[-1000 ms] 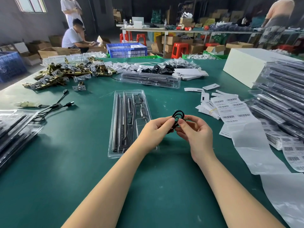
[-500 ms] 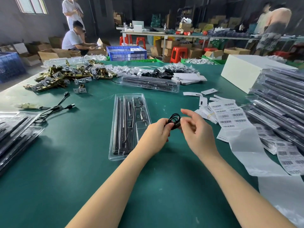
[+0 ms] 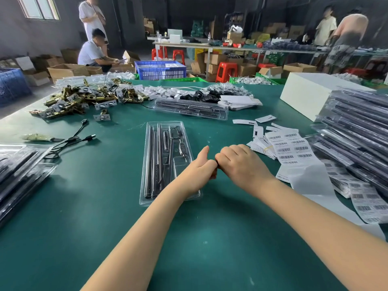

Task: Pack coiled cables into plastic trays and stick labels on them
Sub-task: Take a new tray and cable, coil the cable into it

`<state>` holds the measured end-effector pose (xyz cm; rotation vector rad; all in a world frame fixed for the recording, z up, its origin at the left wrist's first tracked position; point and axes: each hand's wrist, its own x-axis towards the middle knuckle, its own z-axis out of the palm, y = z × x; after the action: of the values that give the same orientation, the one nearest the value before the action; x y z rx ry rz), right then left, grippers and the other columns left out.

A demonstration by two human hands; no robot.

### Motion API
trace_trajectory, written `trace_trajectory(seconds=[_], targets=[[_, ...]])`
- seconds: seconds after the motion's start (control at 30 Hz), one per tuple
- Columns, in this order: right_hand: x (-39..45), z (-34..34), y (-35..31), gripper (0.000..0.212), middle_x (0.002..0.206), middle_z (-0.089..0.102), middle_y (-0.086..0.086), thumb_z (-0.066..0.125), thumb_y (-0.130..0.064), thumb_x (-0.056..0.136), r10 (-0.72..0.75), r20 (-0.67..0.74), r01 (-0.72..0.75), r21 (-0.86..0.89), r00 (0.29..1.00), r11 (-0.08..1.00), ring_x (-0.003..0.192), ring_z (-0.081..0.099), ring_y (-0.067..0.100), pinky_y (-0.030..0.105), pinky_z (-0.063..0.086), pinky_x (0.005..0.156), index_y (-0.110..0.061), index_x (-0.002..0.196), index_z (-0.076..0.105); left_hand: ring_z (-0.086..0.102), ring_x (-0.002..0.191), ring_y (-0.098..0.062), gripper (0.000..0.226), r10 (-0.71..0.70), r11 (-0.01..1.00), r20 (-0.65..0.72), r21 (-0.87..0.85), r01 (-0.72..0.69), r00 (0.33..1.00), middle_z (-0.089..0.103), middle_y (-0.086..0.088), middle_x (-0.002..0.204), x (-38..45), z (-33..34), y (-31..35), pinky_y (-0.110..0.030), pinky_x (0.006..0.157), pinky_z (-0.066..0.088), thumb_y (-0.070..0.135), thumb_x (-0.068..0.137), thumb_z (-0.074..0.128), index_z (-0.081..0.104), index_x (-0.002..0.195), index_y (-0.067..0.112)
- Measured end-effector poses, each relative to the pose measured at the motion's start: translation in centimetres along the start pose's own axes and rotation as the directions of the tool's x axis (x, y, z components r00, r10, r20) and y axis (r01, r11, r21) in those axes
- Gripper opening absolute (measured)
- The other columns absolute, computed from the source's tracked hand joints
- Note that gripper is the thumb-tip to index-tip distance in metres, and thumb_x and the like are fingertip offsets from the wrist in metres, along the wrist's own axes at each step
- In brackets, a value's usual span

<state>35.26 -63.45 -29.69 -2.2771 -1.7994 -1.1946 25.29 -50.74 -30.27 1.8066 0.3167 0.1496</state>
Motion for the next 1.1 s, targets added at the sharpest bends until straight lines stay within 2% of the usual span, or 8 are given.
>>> trace_trajectory(seconds=[0.07,0.17,0.27,0.37,0.5,0.6,0.8,1.1], targets=[[-0.2,0.0,0.1,0.017,0.066,0.056,0.005,0.076,-0.015,0.079,0.105,0.071,-0.108,0.034,0.992,0.994,0.059,0.056,0.028,0.034,0.045,0.055,-0.011,0.073,0.06,0.055,0.09,-0.021,0.061,0.084,0.949,-0.02,0.307,-0.074,0.996,0.064,-0.005,0.102,-0.1,-0.4,0.9,-0.03,0.083,0.044,0.021,0.092,0.043,0.023,0.15,0.014],[-0.8,0.4,0.1,0.019,0.088,0.06,0.004,0.048,-0.03,0.1,0.271,0.316,-0.308,0.075,0.909,0.948,0.086,0.06,0.029,0.037,0.036,0.071,-0.013,0.095,0.056,0.041,0.129,-0.021,0.05,0.215,0.784,-0.092,0.609,-0.116,0.972,0.048,-0.012,0.139,-0.5,-2.6,1.1,-0.025,0.102,0.028,0.029,0.098,0.045,0.04,0.143,0.009],[-1.3,1.0,0.2,0.024,0.102,0.06,0.001,0.027,-0.037,0.104,0.303,0.464,-0.391,0.104,0.832,0.914,0.099,0.056,0.027,0.036,0.025,0.072,-0.02,0.097,0.043,0.025,0.142,-0.019,0.081,0.004,0.695,-0.025,0.719,0.015,1.0,0.028,-0.007,0.154,-2.1,-5.5,-0.2,-0.032,0.114,0.02,0.062,0.085,0.054,0.033,0.148,0.017],[-1.2,1.1,-0.2,0.022,0.101,0.059,0.003,0.027,-0.036,0.105,0.32,0.517,-0.449,0.143,0.794,0.882,0.094,0.054,0.029,0.036,0.026,0.071,-0.021,0.09,0.034,0.03,0.139,-0.015,0.098,-0.05,0.66,0.02,0.751,0.018,0.999,0.03,0.0,0.151,-4.2,-6.1,-1.6,-0.032,0.116,0.025,0.077,0.064,0.064,0.038,0.144,0.026],[-0.7,0.6,-0.7,0.025,0.091,0.049,0.003,0.026,-0.034,0.105,0.339,0.623,-0.54,0.162,0.705,0.826,0.081,0.042,0.028,0.037,0.03,0.071,-0.017,0.089,0.034,0.051,0.098,-0.009,0.05,0.189,0.639,-0.07,0.766,-0.069,0.979,0.044,0.013,0.117,-5.4,-5.1,-3.6,-0.03,0.09,0.046,0.067,0.066,0.069,0.051,0.098,0.033],[-0.3,0.5,-0.9,0.029,0.084,0.047,0.001,0.026,-0.034,0.105,0.352,0.676,-0.597,0.163,0.648,0.785,0.077,0.045,0.028,0.037,0.031,0.066,-0.015,0.085,0.035,0.05,0.086,-0.014,0.039,0.324,0.555,-0.047,0.818,-0.149,0.945,0.046,0.009,0.101,-5.6,-4.7,-4.4,-0.028,0.081,0.043,0.064,0.077,0.062,0.049,0.076,0.027],[1.6,0.7,-2.2,0.035,0.091,0.057,0.009,0.033,-0.029,0.103,0.297,0.823,-0.787,0.26,0.484,0.56,0.075,0.048,0.024,0.033,0.036,0.066,-0.002,0.103,0.055,0.054,0.084,-0.027,0.049,0.432,0.463,0.001,0.858,-0.223,0.902,0.051,-0.004,0.101,-5.9,-4.4,-4.6,-0.041,0.085,0.045,0.056,0.092,0.037,0.058,0.08,0.014],[3.3,0.8,-3.2,0.035,0.101,0.064,0.016,0.035,-0.026,0.102,0.294,0.834,-0.822,0.286,0.467,0.493,0.077,0.049,0.025,0.032,0.039,0.067,0.001,0.102,0.057,0.049,0.088,-0.023,0.035,0.431,0.536,-0.032,0.813,-0.227,0.902,0.046,-0.005,0.107,-6.1,-4.4,-4.6,-0.031,0.082,0.035,0.041,0.098,0.038,0.057,0.09,0.012]])
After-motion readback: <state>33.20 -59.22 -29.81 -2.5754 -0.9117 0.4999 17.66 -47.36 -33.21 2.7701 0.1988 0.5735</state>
